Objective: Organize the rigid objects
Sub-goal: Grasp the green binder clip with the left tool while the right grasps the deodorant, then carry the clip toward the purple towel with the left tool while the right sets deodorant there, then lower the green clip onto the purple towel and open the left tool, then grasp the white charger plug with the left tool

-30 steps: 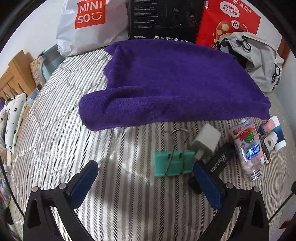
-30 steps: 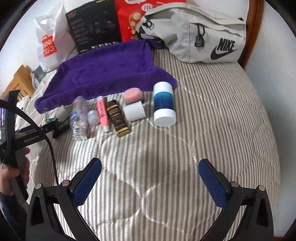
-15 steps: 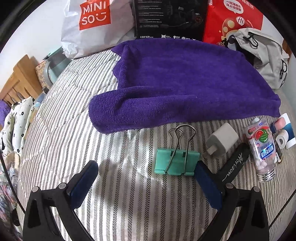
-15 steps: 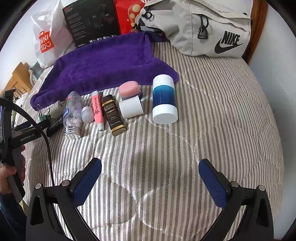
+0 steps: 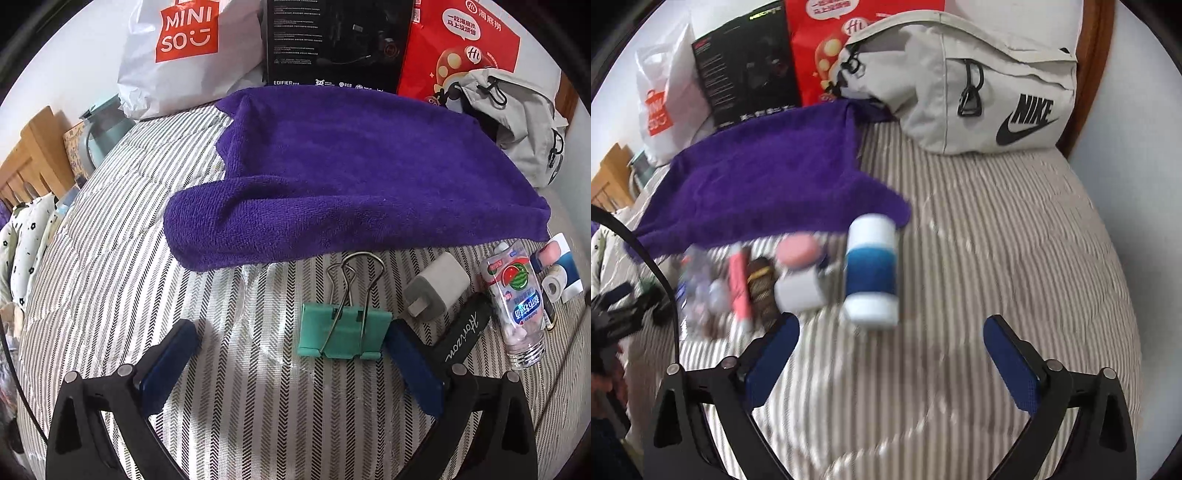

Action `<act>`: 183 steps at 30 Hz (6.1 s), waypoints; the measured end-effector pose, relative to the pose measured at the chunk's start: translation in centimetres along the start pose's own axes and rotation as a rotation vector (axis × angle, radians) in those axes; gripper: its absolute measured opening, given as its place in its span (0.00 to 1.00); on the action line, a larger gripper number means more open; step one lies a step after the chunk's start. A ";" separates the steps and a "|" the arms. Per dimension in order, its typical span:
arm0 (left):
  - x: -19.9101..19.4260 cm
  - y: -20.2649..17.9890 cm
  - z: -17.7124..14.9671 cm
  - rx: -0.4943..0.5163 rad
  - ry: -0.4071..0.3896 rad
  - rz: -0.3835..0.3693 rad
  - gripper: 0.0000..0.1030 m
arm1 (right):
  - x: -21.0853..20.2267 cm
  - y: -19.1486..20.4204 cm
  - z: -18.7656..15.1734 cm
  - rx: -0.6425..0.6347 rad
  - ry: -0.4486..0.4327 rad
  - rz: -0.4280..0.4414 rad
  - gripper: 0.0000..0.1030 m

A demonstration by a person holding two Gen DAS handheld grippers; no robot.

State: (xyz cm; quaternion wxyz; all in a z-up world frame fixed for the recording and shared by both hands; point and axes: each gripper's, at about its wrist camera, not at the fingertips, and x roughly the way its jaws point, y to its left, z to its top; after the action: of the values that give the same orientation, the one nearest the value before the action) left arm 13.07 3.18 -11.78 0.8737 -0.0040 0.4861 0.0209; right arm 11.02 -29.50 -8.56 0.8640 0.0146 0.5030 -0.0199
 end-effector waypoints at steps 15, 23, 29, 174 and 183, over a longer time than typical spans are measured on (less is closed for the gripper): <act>-1.0 -1.6 0.6 0.083 0.005 -0.051 0.50 | 5.7 0.5 2.2 -0.032 0.056 0.028 0.77; -1.1 -1.6 0.7 0.082 -0.004 -0.059 0.43 | 4.7 -0.8 1.7 -0.052 0.016 0.042 0.38; -1.1 -1.8 0.7 0.072 -0.008 -0.052 0.43 | 4.9 -0.6 1.8 -0.053 0.018 0.038 0.40; -6.4 -2.9 4.9 0.093 -0.026 -0.187 0.53 | -5.8 4.0 1.0 -0.161 -0.001 0.281 0.55; -5.4 -5.2 1.8 0.248 0.003 -0.206 0.54 | -6.5 6.2 -1.0 -0.202 0.020 0.257 0.56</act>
State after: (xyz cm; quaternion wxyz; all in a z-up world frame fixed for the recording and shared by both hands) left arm 11.95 -2.13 -6.26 0.8641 0.0538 0.4834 -0.1291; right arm 7.26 -23.11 -3.39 0.8514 -0.0079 0.5050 0.1415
